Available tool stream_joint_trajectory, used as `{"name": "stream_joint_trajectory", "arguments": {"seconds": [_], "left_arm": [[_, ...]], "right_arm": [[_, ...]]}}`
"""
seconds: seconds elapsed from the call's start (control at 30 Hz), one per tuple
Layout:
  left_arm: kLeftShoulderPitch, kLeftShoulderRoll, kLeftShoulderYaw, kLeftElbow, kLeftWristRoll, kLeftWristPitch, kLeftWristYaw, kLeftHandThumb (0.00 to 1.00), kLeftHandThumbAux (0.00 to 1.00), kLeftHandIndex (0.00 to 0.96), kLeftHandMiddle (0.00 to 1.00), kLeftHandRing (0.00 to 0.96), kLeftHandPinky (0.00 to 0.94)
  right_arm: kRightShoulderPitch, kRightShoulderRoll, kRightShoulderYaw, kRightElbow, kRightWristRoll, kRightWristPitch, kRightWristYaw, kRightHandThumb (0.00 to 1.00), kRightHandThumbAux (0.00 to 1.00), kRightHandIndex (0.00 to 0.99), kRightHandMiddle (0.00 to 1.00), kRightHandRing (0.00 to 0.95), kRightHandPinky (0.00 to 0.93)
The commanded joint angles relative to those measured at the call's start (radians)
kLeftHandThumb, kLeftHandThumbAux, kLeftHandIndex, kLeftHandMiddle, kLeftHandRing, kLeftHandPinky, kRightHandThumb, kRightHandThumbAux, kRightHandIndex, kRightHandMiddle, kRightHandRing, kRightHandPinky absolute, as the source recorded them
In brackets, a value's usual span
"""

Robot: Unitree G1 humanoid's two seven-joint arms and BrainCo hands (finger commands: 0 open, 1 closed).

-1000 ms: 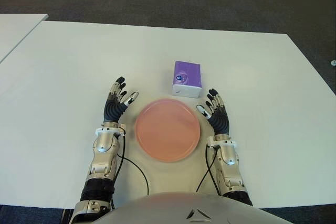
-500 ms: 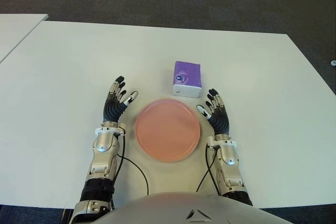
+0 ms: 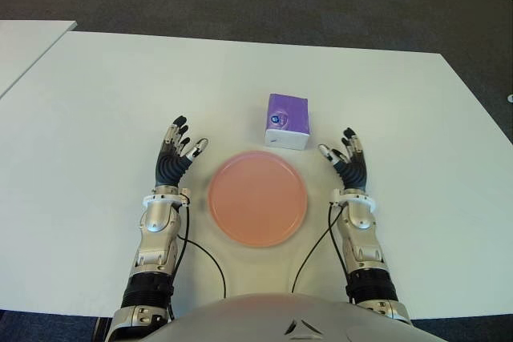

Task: Put the tissue paper into the plate.

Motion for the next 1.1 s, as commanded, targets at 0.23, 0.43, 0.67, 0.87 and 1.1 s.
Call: {"name": "stream_joint_trajectory", "arguments": {"seconds": [0.23,0.43,0.67,0.87,1.1], "left_arm": [[-0.004,-0.009,0.003,0.039,-0.007,-0.01,0.01,0.0,0.659,0.028,0.027,0.0,0.0],[-0.005,-0.011,0.004,0.044,-0.007,-0.013,0.011,0.0,0.659,0.024,0.025,0.0,0.0],[-0.003,-0.013,0.003,0.041,-0.001,-0.017,0.016,0.0,0.659,0.026,0.03,0.0,0.0],[0.0,-0.012,0.002,0.037,-0.001,-0.014,0.015,0.0,0.662,0.028,0.031,0.0,0.0],[0.003,-0.013,0.0,0.033,-0.006,-0.004,0.01,0.0,0.658,0.027,0.03,0.0,0.0]], "right_arm": [[-0.19,-0.067,-0.069,-0.138,-0.107,0.121,-0.144,0.188,0.647,0.0,0.0,0.0,0.0],[-0.26,-0.123,-0.032,-0.149,-0.129,0.081,-0.089,0.206,0.647,0.0,0.0,0.0,0.0],[-0.32,-0.166,0.041,-0.21,-0.205,0.102,-0.033,0.19,0.64,0.0,0.0,0.0,0.0],[-0.38,-0.222,0.098,-0.233,-0.286,0.13,0.04,0.177,0.633,0.0,0.0,0.0,0.0],[-0.48,-0.231,0.169,-0.116,-0.287,0.125,0.129,0.242,0.57,0.0,0.0,0.0,0.0]]}}
